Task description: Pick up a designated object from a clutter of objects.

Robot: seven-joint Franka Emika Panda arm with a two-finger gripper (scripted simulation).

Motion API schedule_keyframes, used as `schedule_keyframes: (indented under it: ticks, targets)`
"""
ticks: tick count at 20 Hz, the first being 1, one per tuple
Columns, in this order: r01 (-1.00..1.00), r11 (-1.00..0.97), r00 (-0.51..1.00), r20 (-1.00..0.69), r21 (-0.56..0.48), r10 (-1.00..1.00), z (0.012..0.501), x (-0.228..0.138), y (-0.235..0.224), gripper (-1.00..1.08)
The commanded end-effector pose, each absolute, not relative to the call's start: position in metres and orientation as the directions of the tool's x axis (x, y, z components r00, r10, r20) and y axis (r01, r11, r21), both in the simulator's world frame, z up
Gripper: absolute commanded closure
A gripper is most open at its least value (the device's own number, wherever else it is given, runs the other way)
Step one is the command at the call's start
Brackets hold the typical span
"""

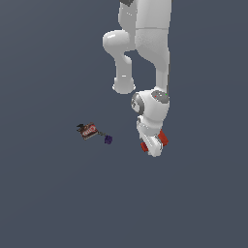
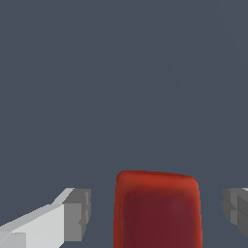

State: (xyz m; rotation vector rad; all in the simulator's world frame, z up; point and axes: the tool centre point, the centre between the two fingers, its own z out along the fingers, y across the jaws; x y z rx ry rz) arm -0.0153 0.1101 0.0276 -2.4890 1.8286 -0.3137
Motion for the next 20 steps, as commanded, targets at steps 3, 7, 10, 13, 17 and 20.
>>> schedule_keyframes:
  ticks: [3, 7, 10, 13, 17, 20]
  targets:
    - [-0.94, -0.306, 0.286, 0.14, -0.15, -0.948, 0.025, -0.015, 0.11, 1.08]
    - [-0.94, -0.306, 0.286, 0.14, -0.15, -0.948, 0.025, -0.015, 0.11, 1.08]
    - [-0.94, -0.306, 0.286, 0.14, -0.15, -0.948, 0.025, -0.015, 0.11, 1.08]
    - [-0.94, -0.305, 0.285, 0.14, -0.151, -0.948, 0.027, -0.014, 0.11, 1.08]
    - [-0.94, -0.305, 0.285, 0.14, -0.151, -0.948, 0.033, -0.012, 0.106, 1.08]
    - [-0.94, -0.305, 0.285, 0.14, -0.151, -0.948, 0.043, -0.007, 0.099, 1.08]
